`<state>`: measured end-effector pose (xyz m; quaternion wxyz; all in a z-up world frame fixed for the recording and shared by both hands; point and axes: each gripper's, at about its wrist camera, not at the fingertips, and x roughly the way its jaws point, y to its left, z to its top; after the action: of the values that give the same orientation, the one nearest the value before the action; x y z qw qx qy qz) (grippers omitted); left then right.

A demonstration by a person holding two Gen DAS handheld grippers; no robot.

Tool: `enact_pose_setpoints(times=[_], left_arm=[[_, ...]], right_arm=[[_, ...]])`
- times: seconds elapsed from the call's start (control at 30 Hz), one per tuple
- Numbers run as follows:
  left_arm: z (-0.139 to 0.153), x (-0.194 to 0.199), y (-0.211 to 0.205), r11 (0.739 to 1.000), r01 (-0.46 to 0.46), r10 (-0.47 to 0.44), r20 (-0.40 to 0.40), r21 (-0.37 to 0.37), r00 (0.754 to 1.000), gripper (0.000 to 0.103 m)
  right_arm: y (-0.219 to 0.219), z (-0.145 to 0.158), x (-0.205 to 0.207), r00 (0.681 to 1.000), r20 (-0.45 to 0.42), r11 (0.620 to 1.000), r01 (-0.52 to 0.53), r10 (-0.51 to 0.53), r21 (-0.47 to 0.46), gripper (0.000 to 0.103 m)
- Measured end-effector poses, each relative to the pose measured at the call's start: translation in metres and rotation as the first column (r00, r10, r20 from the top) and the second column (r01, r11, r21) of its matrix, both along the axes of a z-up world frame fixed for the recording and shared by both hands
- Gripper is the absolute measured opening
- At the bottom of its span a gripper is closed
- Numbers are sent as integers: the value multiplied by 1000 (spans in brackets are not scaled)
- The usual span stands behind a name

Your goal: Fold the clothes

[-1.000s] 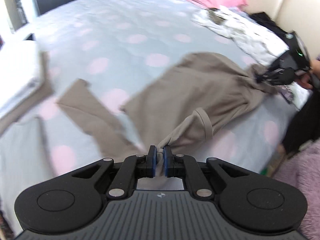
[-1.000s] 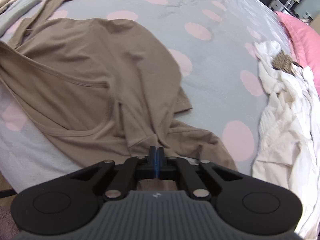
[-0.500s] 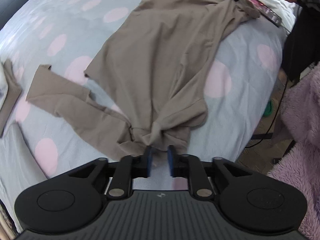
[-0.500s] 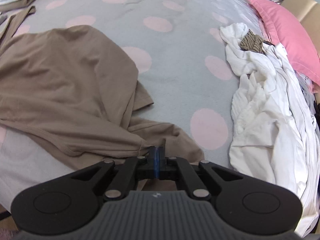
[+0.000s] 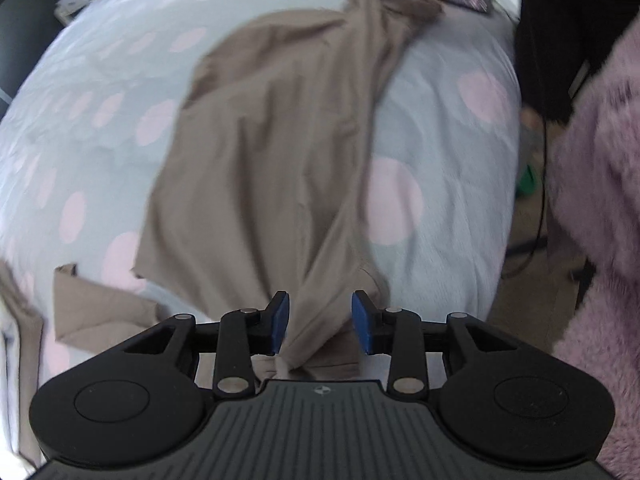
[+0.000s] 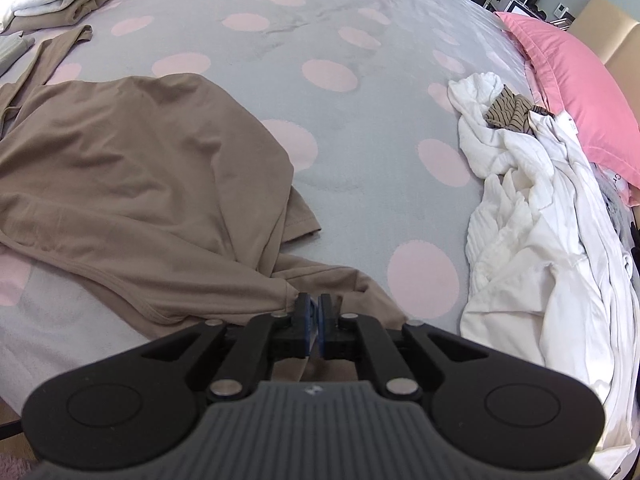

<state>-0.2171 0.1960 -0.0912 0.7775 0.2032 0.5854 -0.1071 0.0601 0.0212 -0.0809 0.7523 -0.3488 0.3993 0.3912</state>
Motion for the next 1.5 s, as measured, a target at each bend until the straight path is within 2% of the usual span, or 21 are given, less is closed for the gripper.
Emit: enact_pose_setpoints(times=[0.03, 0.1, 0.2, 0.33, 0.47, 0.6, 0.77, 0.8, 0.83, 0.87, 0.97, 1.07, 1.13, 1.2, 1.27, 1.33, 1.43, 1.5], left_arm=[[-5, 2, 0, 1000, -3, 3, -10, 6, 1000, 22], [-14, 6, 1, 1000, -9, 9, -31, 18, 999, 13], [-18, 8, 7, 999, -46, 46, -23, -20, 999, 7], [-11, 5, 16, 992, -115, 116, 12, -48, 993, 1], [-3, -3, 32, 975, -218, 220, 54, -39, 974, 0], [2, -12, 44, 963, -263, 266, 75, -51, 961, 0], [8, -14, 37, 978, -202, 206, 109, -49, 972, 0], [9, -13, 35, 982, -186, 190, 115, -43, 975, 4], [9, -13, 32, 985, -171, 174, 119, -34, 977, 9], [8, -12, 29, 988, -155, 157, 124, -22, 980, 12], [6, -9, 21, 995, -99, 97, 124, 14, 988, 13], [0, -4, 11, 998, -5, 0, 85, 58, 996, 13], [-6, -3, 3, 991, 80, -86, 46, 112, 995, 13], [-15, -3, -4, 971, 165, -167, -4, 172, 986, 13], [-21, -3, -7, 957, 215, -210, -47, 197, 977, 13], [-24, -4, -7, 949, 243, -231, -80, 200, 970, 13], [-24, -5, -5, 948, 250, -236, -91, 199, 967, 13], [-22, -6, -4, 948, 246, -232, -91, 200, 968, 13]], right_arm=[[-1, 0, 1, 1000, -1, 1000, 2, -2, 2, 5], [-3, -1, 2, 1000, -5, 1000, 6, -6, 6, 6], [-5, -2, 3, 1000, -7, 1000, 6, -6, 6, 6], [-6, 1, 5, 1000, -11, 1000, -1, 1, 20, 6], [-10, 10, 6, 1000, -8, 999, -15, 15, 52, 8], [-15, 17, 5, 998, -1, 996, -58, 58, 65, 8], [-13, 22, -8, 984, 25, 981, -180, 178, 68, 9], [-12, 21, -13, 977, 39, 976, -210, 208, 60, 13], [-10, 20, -19, 970, 55, 969, -240, 238, 50, 22], [-9, 19, -24, 962, 69, 962, -269, 266, 40, 26], [-5, 15, -39, 931, 112, 937, -349, 346, 6, 27], [1, 11, -54, 883, 163, 897, -438, 441, -53, 27], [4, 8, -60, 852, 198, 875, -477, 485, -89, 27], [7, 6, -64, 829, 223, 858, -501, 513, -112, 27], [8, 7, -65, 828, 218, 856, -507, 516, -98, 27], [7, 10, -66, 828, 215, 854, -514, 517, -76, 27], [10, 17, -75, 827, 188, 843, -537, 530, -12, 27], [15, 19, -91, 804, 177, 815, -579, 567, 22, 27]])
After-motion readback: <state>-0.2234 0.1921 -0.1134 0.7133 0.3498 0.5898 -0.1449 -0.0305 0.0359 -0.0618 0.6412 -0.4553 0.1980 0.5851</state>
